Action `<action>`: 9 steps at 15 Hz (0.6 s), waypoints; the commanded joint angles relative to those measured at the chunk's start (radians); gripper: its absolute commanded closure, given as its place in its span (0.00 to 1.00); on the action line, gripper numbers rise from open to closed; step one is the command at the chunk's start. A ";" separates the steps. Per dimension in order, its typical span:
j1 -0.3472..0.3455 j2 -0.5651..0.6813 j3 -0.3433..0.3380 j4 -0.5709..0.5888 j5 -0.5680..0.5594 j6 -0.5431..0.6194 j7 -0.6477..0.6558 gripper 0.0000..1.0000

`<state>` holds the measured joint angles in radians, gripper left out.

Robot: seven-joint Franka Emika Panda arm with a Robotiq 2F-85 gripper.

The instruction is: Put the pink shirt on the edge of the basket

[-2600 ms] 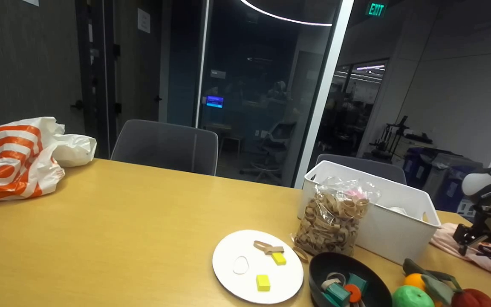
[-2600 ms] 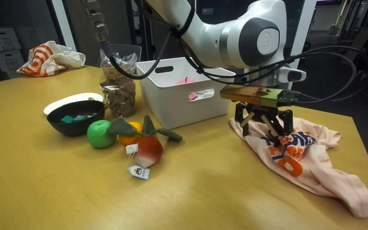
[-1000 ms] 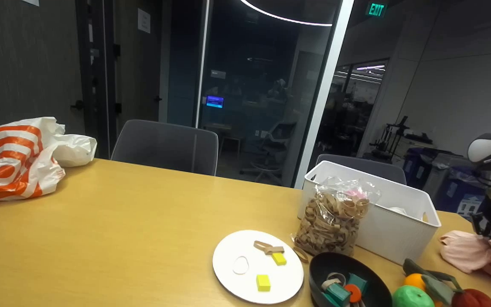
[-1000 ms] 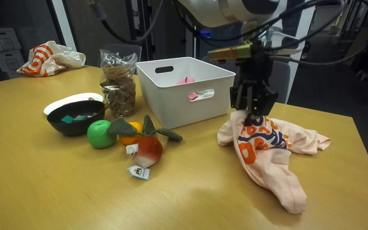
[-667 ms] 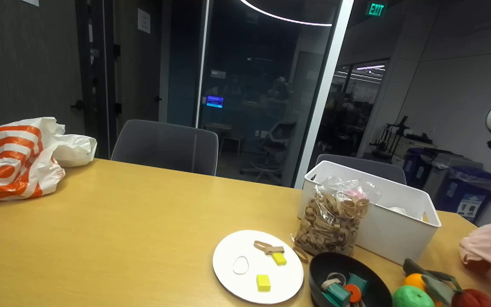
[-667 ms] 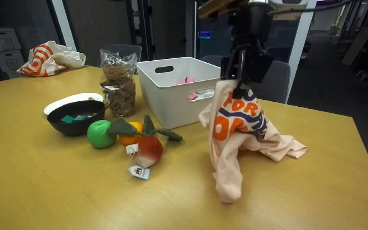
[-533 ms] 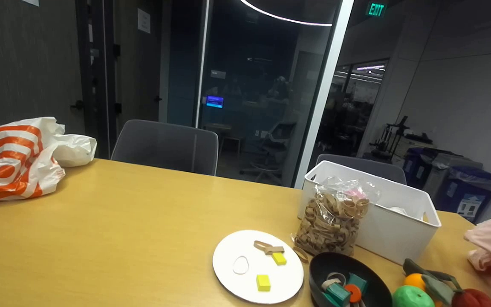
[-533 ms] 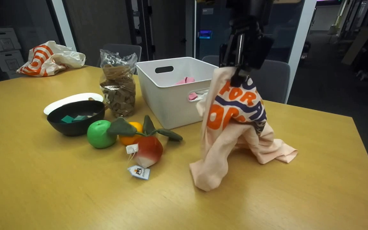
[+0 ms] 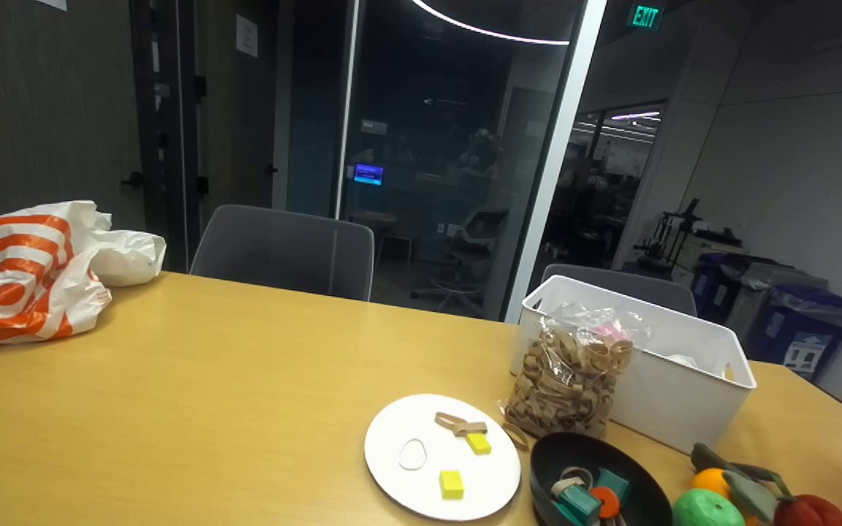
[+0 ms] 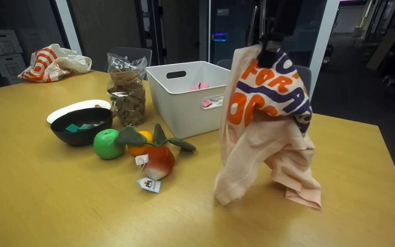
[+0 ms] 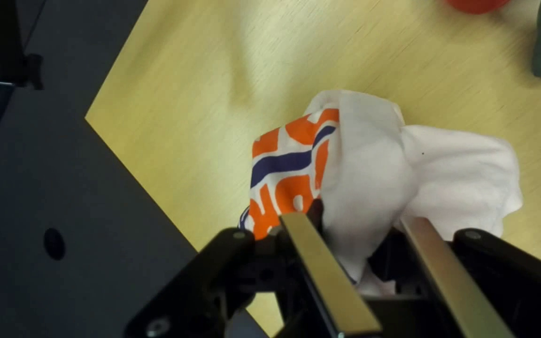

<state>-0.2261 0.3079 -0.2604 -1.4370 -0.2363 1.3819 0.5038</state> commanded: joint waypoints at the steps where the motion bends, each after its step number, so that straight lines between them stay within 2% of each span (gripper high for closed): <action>1: 0.055 -0.040 0.006 -0.010 -0.089 -0.004 0.058 0.91; 6: 0.143 -0.064 0.067 -0.030 -0.175 0.119 0.047 0.91; 9: 0.172 -0.063 0.108 -0.032 -0.143 0.219 0.014 0.91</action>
<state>-0.0769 0.2805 -0.1820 -1.4397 -0.3799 1.5118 0.5415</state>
